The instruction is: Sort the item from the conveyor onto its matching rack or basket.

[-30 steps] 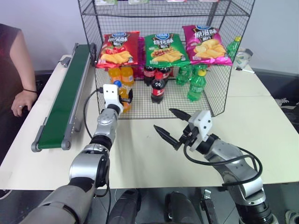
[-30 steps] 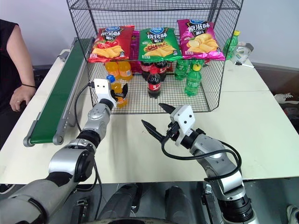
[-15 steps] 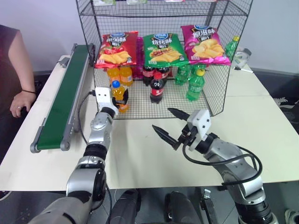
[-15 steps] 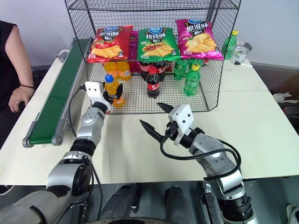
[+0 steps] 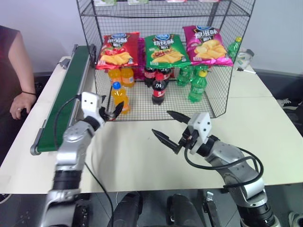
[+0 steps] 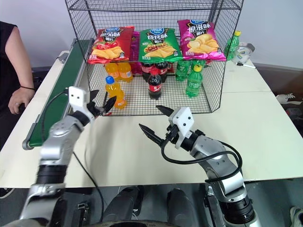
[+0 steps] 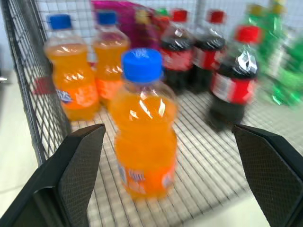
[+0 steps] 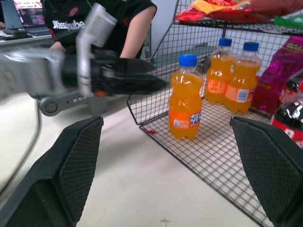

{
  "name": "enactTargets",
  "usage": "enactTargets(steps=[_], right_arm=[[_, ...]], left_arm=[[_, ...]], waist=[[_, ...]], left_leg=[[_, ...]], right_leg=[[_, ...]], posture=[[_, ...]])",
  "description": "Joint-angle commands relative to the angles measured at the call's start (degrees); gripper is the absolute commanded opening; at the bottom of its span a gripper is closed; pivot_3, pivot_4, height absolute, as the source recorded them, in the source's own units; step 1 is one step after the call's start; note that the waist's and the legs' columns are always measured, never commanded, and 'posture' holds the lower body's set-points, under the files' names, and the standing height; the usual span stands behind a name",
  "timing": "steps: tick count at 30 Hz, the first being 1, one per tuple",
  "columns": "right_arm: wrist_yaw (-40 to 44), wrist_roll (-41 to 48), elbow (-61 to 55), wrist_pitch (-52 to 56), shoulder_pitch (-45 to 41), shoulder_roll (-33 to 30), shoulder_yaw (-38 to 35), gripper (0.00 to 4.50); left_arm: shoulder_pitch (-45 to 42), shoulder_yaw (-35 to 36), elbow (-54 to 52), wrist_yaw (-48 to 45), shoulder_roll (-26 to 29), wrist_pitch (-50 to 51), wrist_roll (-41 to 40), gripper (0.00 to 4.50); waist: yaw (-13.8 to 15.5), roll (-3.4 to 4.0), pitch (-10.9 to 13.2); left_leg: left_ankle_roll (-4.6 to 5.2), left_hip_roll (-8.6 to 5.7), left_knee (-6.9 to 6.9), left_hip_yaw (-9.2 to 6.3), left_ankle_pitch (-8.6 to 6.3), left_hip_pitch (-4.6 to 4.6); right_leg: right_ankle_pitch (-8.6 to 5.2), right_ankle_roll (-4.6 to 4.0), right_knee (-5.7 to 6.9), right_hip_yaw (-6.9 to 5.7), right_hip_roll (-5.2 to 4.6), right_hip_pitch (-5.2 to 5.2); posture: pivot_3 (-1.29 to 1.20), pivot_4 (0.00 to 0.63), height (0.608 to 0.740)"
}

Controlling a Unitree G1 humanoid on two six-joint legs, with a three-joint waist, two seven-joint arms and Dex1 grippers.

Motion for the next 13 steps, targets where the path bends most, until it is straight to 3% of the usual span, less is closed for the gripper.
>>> enactTargets(steps=[1,6,13], right_arm=[[0.58,1.06,-1.71,-1.32,0.63,-0.12,-1.08,4.50],[1.34,1.31,-1.76,-1.68,1.47,-0.42,-1.50,4.50],[1.92,0.99,-2.08,-1.77,3.14,-1.24,-2.59,4.50]], left_arm=[[3.19,5.95,-6.85,-3.85,6.71,5.31,-4.54,4.47],[8.50,9.51,-10.50,-7.10,12.07,8.67,-7.54,4.47],[12.77,11.62,-11.96,-8.78,13.10,8.33,-8.51,4.47]], waist=[[-0.03,0.00,0.00],[0.29,0.06,0.02],[0.54,0.06,0.02]], left_leg=[[0.00,0.01,-0.02,0.00,0.00,0.00],[0.00,0.00,-0.02,0.00,-0.01,0.01],[0.00,0.00,-0.02,0.01,-0.02,0.01]], right_leg=[[0.00,0.00,0.00,0.00,0.00,-0.02],[-0.01,-0.03,-0.03,0.06,-0.05,-0.19],[-0.11,-0.20,-0.09,0.08,-0.07,-0.18]], posture=[[0.00,0.150,0.740],[0.00,0.150,0.740],[0.00,0.150,0.740]])
